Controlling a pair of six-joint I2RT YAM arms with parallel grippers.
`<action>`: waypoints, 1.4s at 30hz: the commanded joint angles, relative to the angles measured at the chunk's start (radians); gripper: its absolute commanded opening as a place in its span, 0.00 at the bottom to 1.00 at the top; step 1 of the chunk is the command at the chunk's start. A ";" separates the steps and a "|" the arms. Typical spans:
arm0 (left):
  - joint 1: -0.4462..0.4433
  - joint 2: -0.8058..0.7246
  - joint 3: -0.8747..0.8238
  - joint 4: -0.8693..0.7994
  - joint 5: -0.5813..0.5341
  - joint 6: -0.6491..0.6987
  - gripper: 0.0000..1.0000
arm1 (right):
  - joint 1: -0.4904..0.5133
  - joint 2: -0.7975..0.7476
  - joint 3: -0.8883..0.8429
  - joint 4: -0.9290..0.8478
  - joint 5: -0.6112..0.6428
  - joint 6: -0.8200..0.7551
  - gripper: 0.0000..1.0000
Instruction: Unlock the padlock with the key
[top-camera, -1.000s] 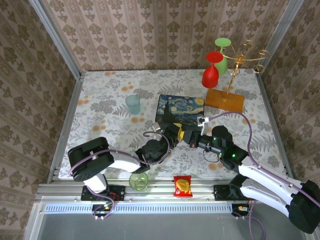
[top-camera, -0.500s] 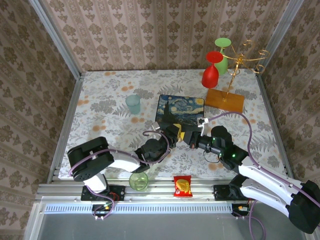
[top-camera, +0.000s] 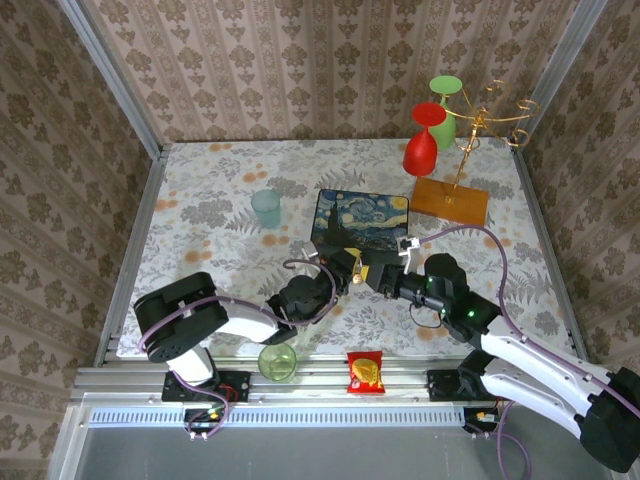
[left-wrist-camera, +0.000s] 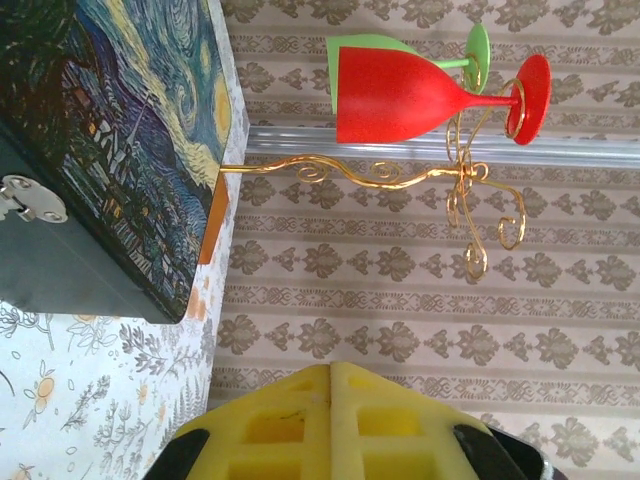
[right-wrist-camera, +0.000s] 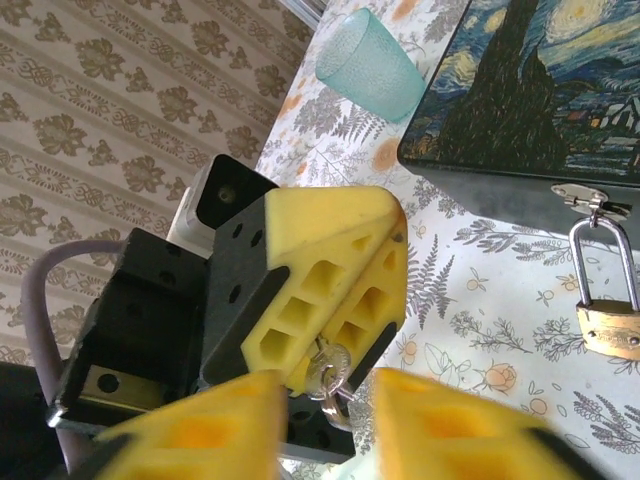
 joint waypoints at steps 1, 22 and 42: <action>0.025 -0.050 0.009 0.005 0.058 0.130 0.00 | -0.028 -0.063 -0.009 -0.021 -0.035 -0.037 0.83; 0.132 -0.342 0.222 -0.390 0.636 0.763 0.00 | -0.157 -0.017 -0.051 0.637 -0.522 0.162 0.64; 0.097 -0.340 0.190 -0.314 0.558 0.749 0.00 | -0.120 0.015 -0.070 0.662 -0.479 0.131 0.30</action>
